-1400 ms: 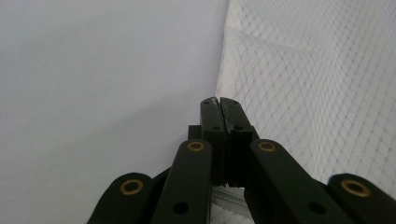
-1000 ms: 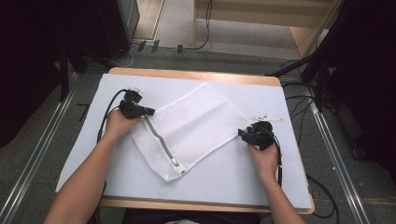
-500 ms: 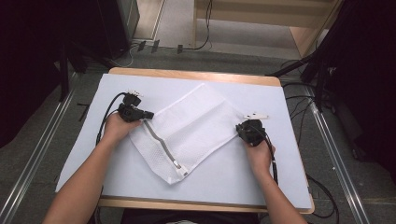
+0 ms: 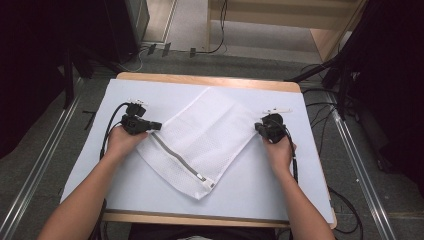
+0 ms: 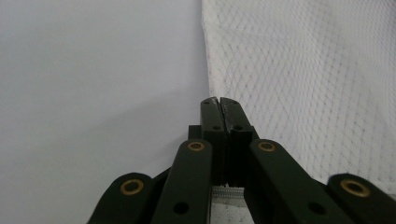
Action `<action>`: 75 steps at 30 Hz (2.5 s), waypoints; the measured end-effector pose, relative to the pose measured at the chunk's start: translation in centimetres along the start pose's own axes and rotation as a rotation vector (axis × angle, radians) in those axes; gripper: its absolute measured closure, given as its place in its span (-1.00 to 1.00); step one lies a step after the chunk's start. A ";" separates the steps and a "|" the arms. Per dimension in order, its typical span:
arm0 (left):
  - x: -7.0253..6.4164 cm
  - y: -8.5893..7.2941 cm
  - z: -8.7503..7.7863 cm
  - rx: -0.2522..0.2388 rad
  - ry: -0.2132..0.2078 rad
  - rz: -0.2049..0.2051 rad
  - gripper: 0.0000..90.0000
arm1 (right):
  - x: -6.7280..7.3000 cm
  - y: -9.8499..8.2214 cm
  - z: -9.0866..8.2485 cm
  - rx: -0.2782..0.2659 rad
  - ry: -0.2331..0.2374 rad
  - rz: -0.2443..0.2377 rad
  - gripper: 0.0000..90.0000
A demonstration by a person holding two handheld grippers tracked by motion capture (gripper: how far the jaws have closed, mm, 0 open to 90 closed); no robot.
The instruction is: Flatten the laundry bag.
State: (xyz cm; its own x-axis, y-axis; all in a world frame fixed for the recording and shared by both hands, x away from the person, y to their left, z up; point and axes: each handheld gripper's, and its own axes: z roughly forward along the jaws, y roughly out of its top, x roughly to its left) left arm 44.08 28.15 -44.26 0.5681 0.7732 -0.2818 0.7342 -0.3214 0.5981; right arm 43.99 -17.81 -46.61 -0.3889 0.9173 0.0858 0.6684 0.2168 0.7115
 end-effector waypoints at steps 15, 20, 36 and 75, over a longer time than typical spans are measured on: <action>-3.2 -3.2 -3.1 -0.065 -0.040 -0.023 1.00 | -0.5 4.0 3.5 0.023 0.054 0.001 1.00; -4.2 -4.5 -3.2 -0.033 -0.073 -0.037 1.00 | -0.3 5.3 4.9 0.045 0.052 -0.001 1.00; -3.7 -2.9 -3.0 -0.072 -0.004 -0.020 0.57 | 1.1 5.6 2.8 0.000 0.091 -0.008 0.74; -3.1 0.7 3.2 0.021 0.028 0.022 0.65 | 6.7 -4.1 -2.1 0.014 0.126 -0.032 0.34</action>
State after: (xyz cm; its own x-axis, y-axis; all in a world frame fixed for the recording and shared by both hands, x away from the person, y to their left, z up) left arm 43.98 23.80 -45.36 0.5737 0.7808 -0.2474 0.7295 -0.3498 0.5878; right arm 37.33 -13.22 -47.50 -0.4857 0.8610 0.1508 0.6627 0.2502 0.7058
